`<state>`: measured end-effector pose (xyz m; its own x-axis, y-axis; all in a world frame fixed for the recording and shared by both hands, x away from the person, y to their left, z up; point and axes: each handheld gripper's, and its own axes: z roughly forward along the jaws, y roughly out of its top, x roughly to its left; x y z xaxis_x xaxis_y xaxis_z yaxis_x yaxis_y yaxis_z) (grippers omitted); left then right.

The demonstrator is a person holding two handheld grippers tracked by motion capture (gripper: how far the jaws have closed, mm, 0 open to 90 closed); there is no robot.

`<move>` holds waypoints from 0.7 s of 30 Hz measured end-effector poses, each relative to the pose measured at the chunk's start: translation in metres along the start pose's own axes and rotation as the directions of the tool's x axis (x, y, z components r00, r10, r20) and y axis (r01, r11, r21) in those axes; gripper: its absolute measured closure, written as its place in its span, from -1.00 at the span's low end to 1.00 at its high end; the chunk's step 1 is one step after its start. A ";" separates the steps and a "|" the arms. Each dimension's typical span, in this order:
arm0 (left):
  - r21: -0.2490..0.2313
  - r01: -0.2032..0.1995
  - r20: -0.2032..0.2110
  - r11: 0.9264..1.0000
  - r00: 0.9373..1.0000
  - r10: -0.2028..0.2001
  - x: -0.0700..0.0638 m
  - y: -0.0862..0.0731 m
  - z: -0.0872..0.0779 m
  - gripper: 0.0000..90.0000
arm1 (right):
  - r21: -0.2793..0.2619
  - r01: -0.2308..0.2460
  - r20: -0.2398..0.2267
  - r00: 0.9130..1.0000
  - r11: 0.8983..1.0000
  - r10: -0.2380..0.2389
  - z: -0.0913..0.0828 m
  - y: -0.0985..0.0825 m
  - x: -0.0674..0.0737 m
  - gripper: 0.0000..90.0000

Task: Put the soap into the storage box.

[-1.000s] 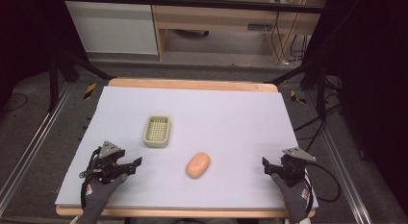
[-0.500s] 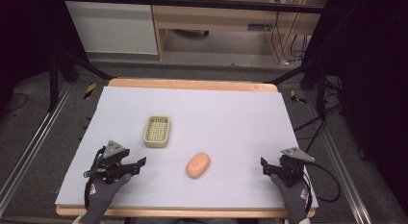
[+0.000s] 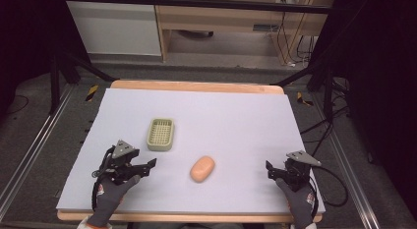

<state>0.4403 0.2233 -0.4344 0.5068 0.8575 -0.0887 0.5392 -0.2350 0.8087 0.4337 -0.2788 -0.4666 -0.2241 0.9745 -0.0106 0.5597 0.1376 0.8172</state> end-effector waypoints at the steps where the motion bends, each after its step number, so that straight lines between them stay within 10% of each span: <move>1: 0.000 -0.001 0.001 1.000 1.000 0.001 0.000 0.002 0.000 -0.47 | 0.000 0.002 0.001 1.000 1.000 -0.002 0.000 0.000 0.000 -0.84; 21: -0.016 -0.049 0.046 0.999 0.998 0.050 -0.027 0.035 0.012 -0.48 | 0.002 0.008 0.009 1.000 1.000 -0.008 -0.001 0.001 0.001 -0.84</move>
<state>0.4534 0.1867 -0.4103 0.5634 0.8228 -0.0747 0.5026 -0.2695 0.8214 0.4334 -0.2776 -0.4655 -0.2215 0.9749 -0.0228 0.5592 0.1462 0.8160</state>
